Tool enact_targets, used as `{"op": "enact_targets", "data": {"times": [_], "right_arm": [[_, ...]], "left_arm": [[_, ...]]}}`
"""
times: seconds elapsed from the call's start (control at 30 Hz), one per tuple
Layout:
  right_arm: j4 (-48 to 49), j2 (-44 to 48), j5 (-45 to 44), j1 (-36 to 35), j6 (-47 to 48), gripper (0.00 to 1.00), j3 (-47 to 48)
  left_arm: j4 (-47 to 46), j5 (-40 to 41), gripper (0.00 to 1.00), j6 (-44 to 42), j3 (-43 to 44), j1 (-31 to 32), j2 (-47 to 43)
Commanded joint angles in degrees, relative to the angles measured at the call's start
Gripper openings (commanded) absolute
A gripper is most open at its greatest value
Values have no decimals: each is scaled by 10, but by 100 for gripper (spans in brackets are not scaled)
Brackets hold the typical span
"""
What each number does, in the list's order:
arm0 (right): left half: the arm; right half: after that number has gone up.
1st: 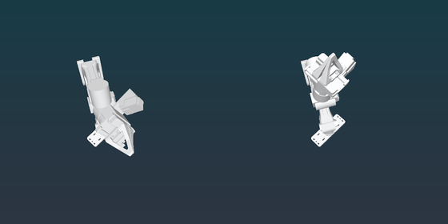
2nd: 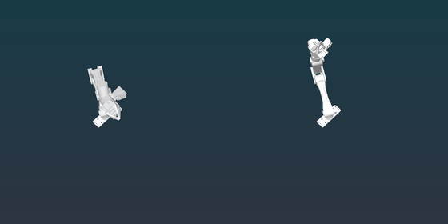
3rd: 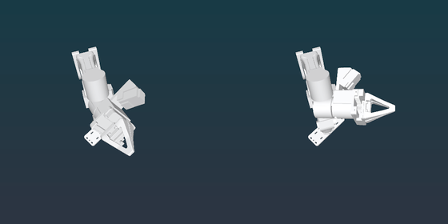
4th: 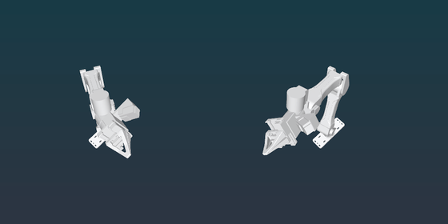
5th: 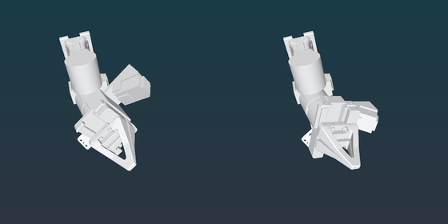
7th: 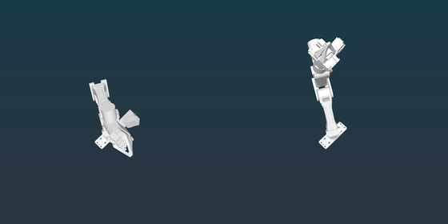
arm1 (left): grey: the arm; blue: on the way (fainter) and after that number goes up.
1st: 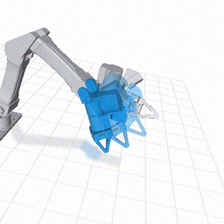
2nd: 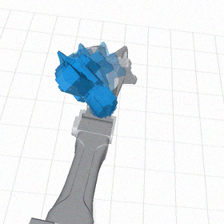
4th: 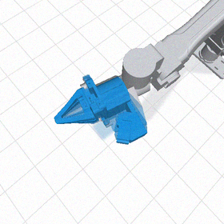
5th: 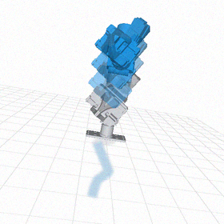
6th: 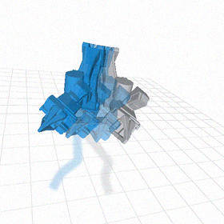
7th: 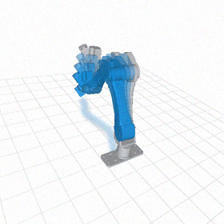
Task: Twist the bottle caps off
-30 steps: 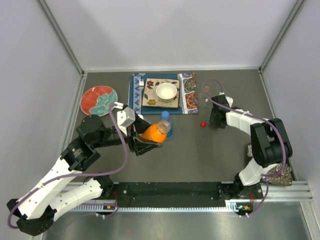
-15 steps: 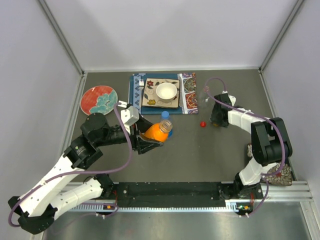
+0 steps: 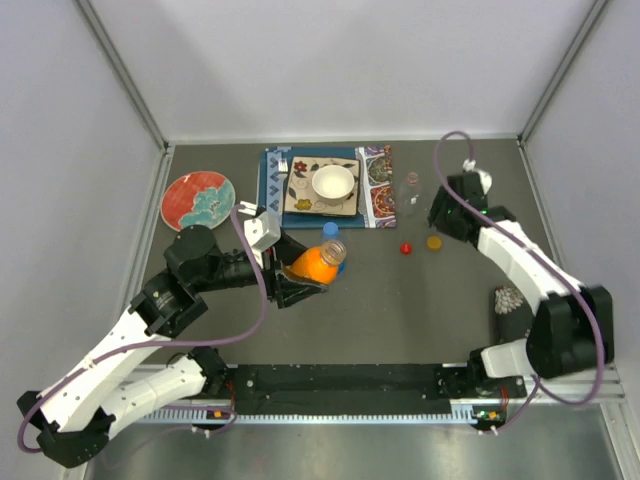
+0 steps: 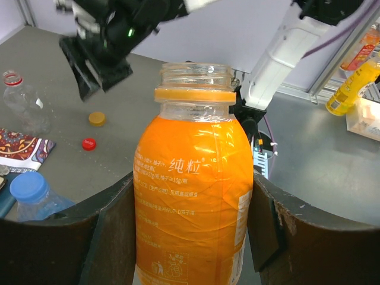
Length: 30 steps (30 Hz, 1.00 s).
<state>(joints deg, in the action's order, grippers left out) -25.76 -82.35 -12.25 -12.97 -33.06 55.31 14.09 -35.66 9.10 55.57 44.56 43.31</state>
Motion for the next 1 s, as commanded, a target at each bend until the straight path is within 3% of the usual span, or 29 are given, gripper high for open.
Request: {"op": "enact_targets", "data": {"times": [0.0,0.1,0.2,0.23,0.43,0.53,0.8,0.97], "right_arm": [[-35,157,27,-12,-1,61,94],[-10,252,92,-43,15,63,94],[-1,323,126,-72,5,77,94],[9,338,179,-74,-9,80,96],[92,387,395,-79,-64,91,101],[107,382,444,-105,-76,93,108],[97,345,434,-216,-52,98,111],[92,333,428,-237,-42,97,112]], "left_arm": [[-35,3,38,7,1,0,16],[-48,4,38,7,4,1,33],[-53,6,38,7,13,0,55],[-55,6,38,7,20,1,61],[-64,2,39,13,54,10,116],[-63,5,39,10,66,20,136],[-63,28,40,-6,86,55,168],[-58,34,40,-15,95,62,174]]}}
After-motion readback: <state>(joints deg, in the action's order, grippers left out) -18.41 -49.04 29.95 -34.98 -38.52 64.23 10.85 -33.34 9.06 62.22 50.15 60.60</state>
